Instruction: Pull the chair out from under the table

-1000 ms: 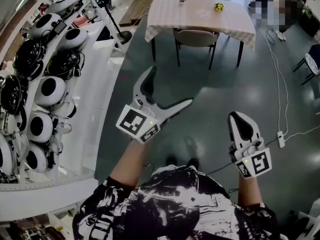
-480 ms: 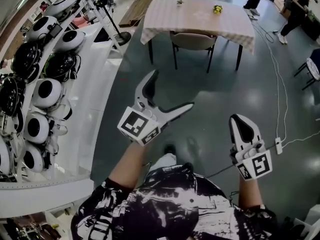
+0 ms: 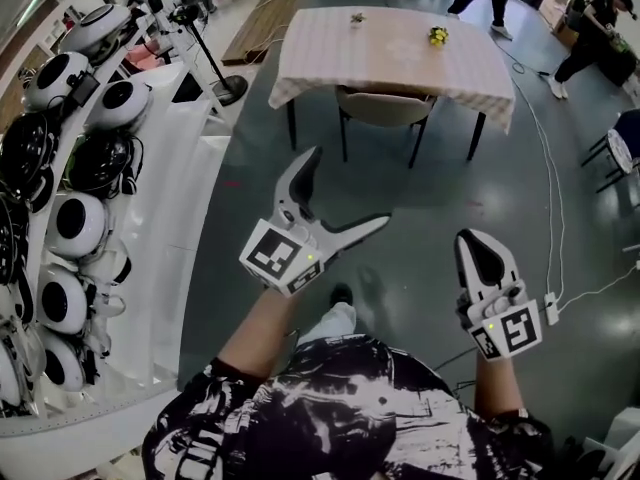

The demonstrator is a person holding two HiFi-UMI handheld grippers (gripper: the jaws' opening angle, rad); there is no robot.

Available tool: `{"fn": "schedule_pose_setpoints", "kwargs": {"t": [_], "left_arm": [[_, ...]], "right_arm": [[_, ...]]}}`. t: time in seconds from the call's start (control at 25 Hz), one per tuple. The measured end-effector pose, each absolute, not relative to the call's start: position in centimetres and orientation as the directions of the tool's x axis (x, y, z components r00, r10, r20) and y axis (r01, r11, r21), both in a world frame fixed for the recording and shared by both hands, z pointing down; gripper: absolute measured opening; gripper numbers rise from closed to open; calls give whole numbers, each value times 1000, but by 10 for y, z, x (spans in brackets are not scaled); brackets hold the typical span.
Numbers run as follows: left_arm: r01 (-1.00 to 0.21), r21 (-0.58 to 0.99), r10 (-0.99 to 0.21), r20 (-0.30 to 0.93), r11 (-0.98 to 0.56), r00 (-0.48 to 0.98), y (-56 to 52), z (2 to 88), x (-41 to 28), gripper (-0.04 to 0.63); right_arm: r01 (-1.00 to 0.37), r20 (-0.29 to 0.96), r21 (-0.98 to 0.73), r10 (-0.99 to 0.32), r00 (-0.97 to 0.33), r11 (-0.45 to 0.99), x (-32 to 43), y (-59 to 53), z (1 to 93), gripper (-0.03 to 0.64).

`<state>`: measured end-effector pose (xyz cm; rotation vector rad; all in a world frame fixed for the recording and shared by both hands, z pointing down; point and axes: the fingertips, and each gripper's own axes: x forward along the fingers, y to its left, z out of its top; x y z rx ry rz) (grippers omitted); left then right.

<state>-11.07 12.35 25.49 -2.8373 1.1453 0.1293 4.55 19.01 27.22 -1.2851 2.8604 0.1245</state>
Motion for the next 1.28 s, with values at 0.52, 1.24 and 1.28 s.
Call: {"fn": "schedule_pose_setpoints", "kwargs": {"t": [0.52, 1.24, 1.28], "left_arm": [[-621, -8, -618, -88, -784, 781, -39, 270, -155, 571], [-687, -44, -688, 0, -725, 726, -182, 281, -75, 569], [-695, -46, -696, 7, -718, 718, -193, 284, -67, 569]], "right_arm": [[-800, 11, 77, -803, -596, 595, -7, 35, 265, 12], [-730, -38, 47, -730, -683, 681, 74, -130, 264, 12], [-726, -40, 43, -725, -688, 687, 84, -143, 266, 12]]}}
